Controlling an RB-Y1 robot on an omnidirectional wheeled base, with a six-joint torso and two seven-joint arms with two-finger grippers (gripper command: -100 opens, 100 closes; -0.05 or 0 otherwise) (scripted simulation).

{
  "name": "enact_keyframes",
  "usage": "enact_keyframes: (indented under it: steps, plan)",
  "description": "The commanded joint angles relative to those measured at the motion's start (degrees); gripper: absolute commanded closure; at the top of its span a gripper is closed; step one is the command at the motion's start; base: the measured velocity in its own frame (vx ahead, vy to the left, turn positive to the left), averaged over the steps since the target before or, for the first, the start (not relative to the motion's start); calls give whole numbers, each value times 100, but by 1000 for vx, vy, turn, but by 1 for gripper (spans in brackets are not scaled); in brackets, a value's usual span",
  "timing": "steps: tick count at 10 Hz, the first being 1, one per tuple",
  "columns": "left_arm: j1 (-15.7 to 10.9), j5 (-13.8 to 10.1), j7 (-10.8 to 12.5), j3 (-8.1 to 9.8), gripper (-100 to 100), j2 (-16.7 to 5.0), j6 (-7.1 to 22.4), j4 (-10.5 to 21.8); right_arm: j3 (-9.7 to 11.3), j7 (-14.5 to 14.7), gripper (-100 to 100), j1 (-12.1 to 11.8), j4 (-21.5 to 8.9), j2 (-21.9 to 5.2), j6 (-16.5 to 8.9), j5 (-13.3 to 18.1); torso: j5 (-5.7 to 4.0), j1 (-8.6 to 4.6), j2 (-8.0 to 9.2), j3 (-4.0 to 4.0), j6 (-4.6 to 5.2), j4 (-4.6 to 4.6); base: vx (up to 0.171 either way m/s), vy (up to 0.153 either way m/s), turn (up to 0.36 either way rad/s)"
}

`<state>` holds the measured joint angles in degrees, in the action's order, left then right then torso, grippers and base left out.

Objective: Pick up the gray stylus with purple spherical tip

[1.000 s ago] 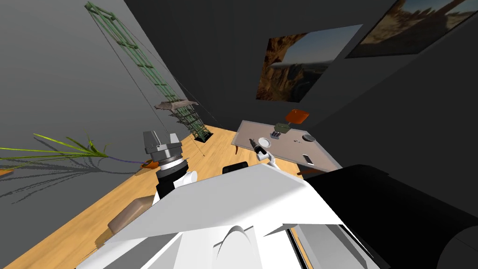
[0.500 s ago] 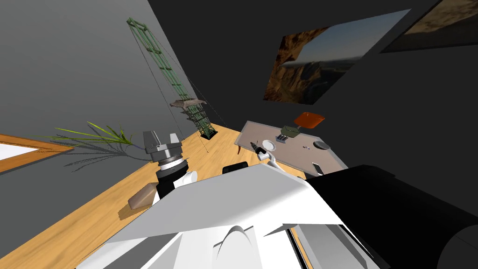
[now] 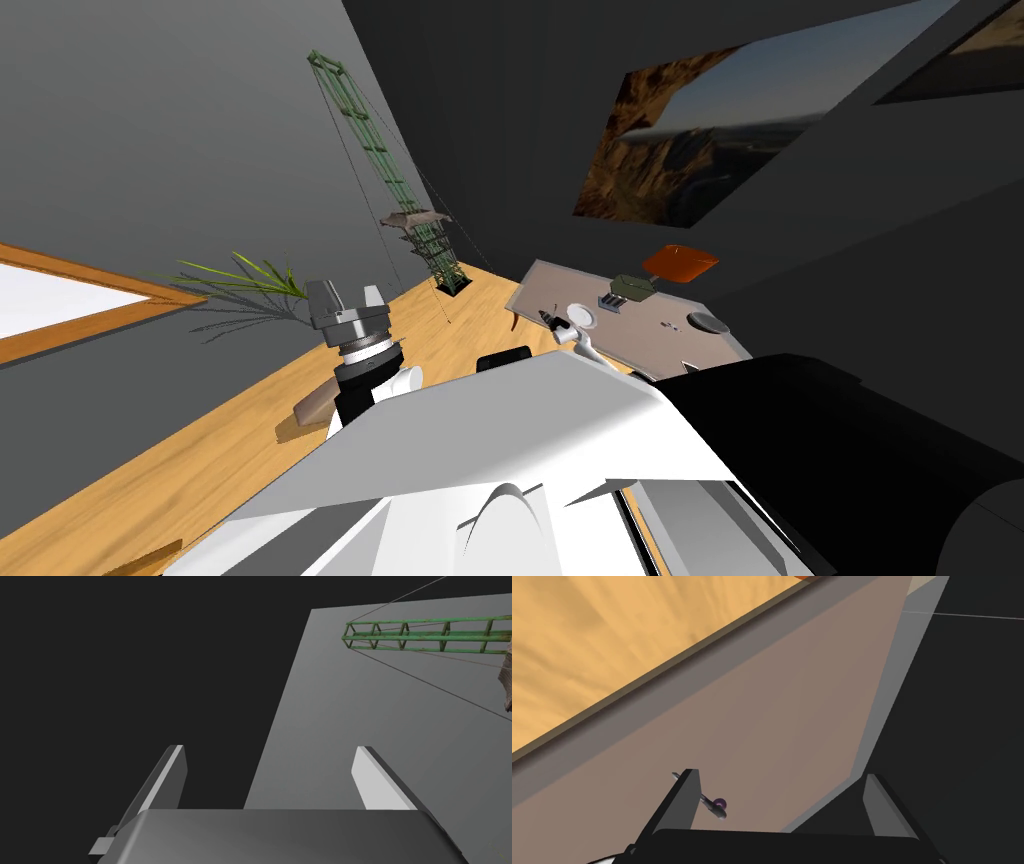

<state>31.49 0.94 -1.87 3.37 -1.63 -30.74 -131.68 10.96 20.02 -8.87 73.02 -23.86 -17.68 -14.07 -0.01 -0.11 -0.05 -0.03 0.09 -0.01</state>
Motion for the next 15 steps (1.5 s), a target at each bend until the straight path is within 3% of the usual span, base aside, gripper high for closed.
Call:
enact_keyframes:
  steps: [1, 2, 4, 7, 12, 15]
  plan:
    - [0, 0, 0, 0, 0, 0, 0, 0, 54, 65, -100, 123, -286, -99, -255, -60, 0, 0, 0, 0, 0, 0, 12, -19, 192]
    - [-1, 0, 0, 0, 0, 0, 0, 0, 54, 65, -100, 123, -320, -99, -255, -60, 0, 0, -1, 0, -4, 1, 10, -18, 112]
    - [-1, 0, 0, 0, 0, 0, 0, 0, 167, 178, -100, 315, -729, -276, -587, -170, 0, 2, -2, 0, -4, 1, 14, -19, 235]
    - [0, 0, 0, 0, 0, 0, 0, 0, 223, 231, -100, 410, -1086, -360, -743, -219, 0, -2, -3, -1, -2, 0, 12, -25, 124]
    - [0, 0, 0, 0, 0, 0, 0, 0, 442, 423, -100, 777, -1934, -659, -1285, -366, -1, -4, -4, -2, 0, 0, 18, -35, 173]
    - [0, 0, 0, 0, 0, 0, 0, 0, 494, 464, -100, 863, -2199, -721, -1396, -390, -1, -6, -6, -3, 0, 0, 17, -39, 102]
